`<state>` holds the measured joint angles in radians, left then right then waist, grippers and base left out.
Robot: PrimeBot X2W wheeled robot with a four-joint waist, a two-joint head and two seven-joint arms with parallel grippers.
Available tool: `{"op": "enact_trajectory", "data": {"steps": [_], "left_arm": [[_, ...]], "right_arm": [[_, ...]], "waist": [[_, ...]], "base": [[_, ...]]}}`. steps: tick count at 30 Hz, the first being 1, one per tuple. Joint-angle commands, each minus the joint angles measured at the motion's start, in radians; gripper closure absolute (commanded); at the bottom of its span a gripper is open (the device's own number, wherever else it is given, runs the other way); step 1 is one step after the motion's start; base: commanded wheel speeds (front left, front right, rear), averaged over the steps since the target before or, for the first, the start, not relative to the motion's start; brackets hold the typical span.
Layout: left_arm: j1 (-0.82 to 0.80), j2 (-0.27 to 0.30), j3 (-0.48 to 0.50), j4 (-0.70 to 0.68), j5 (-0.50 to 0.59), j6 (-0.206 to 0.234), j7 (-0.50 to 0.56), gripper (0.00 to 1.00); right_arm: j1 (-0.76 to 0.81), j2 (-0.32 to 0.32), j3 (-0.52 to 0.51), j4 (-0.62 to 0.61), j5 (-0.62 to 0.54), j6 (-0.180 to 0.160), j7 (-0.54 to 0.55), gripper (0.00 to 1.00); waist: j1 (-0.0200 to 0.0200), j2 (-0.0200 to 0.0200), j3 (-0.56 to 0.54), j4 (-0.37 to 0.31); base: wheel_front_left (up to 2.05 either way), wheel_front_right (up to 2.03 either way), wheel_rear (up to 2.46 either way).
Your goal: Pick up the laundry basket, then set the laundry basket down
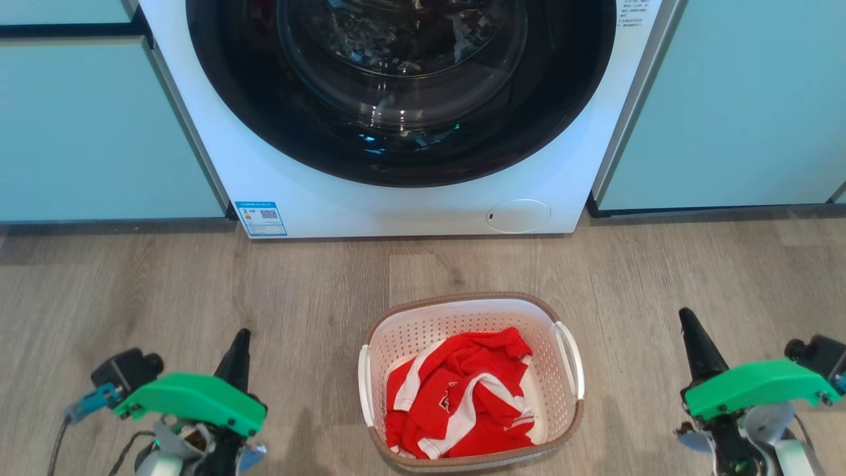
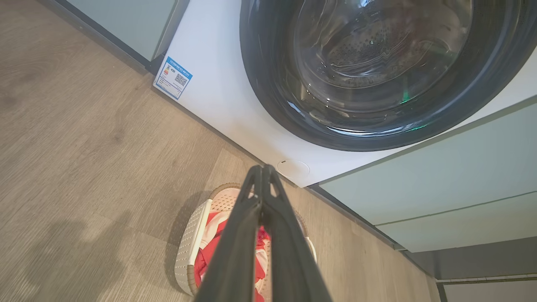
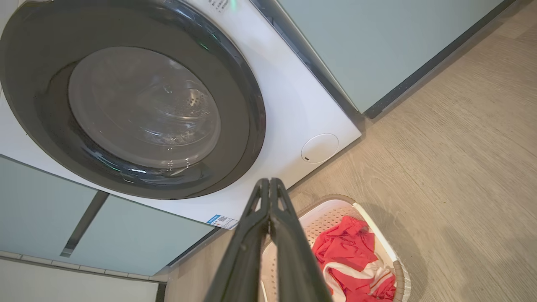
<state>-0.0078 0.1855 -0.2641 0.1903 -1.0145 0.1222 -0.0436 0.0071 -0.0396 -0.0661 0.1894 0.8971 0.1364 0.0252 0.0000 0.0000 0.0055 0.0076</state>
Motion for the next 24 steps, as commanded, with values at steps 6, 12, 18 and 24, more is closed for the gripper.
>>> {"op": "enact_trajectory", "data": {"steps": [6, 12, 18, 24], "left_arm": [[-0.066, -0.005, 0.068, -0.017, -0.069, -0.033, 0.016, 1.00], [-0.069, -0.017, 0.098, -0.010, -0.125, -0.055, 0.029, 1.00], [-0.073, -0.028, 0.128, -0.002, -0.181, -0.078, 0.042, 1.00], [-0.076, -0.040, 0.158, 0.005, -0.237, -0.101, 0.054, 1.00]], "right_arm": [[-0.059, -0.013, -0.001, -0.021, 0.083, -0.003, 0.011, 1.00], [-0.064, -0.014, -0.005, -0.013, 0.149, -0.003, 0.018, 1.00], [-0.070, -0.014, -0.009, -0.005, 0.214, -0.004, 0.026, 1.00], [-0.076, -0.014, -0.013, 0.002, 0.280, -0.004, 0.033, 1.00]], "waist": [[0.0000, 0.0000, 0.000, -0.001], [0.0000, 0.0000, 0.000, -0.001], [0.0000, 0.0000, -0.001, -0.002], [0.0000, 0.0000, -0.001, -0.003]], "base": [[0.00, 0.00, 0.00], [0.00, 0.00, 0.00], [0.00, 0.00, 0.00], [0.00, 0.00, 0.00]]}}
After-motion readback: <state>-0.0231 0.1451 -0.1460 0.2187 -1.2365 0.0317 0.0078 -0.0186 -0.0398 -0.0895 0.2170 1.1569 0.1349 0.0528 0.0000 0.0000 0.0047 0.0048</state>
